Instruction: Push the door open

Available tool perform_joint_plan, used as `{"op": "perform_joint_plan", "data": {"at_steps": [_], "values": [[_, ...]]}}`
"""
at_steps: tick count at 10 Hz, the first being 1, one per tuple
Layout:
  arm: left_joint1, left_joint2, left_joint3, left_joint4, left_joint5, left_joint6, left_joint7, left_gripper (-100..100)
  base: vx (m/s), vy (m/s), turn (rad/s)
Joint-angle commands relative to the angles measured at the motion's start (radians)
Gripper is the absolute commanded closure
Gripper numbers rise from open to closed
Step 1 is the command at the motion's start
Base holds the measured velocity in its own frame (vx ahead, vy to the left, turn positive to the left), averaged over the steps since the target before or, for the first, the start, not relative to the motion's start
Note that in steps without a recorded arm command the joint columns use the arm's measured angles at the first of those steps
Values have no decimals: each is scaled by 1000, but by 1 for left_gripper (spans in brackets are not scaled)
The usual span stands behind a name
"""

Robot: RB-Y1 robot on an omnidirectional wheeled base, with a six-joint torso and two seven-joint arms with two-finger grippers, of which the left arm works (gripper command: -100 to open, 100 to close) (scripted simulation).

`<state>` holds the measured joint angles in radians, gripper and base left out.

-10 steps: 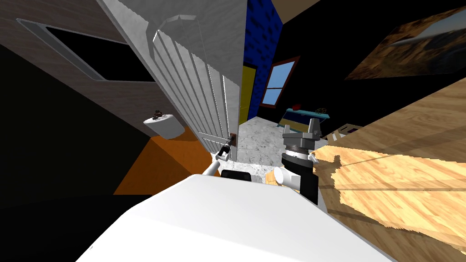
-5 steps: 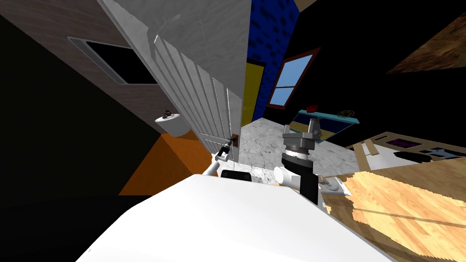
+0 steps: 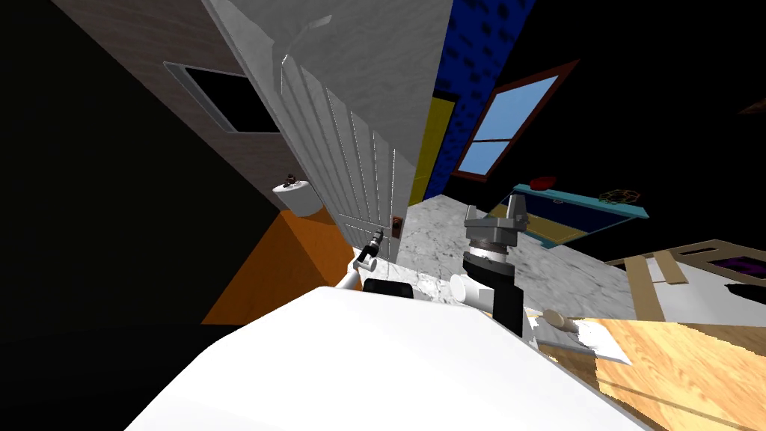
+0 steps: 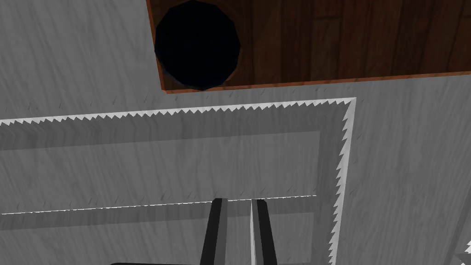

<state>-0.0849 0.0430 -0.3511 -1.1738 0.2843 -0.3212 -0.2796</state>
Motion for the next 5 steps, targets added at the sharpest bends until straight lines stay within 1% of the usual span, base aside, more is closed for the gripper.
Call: {"op": "perform_joint_plan", "data": {"at_steps": [1, 3, 5], "values": [[28, -5, -34, -36, 11, 11, -24, -100, -122, 41, 116], [59, -19, -78, -68, 26, 15, -47, -100, -108, 27, 155], [87, -42, -116, -96, 39, 18, -68, -100, -77, 21, 122]]}}
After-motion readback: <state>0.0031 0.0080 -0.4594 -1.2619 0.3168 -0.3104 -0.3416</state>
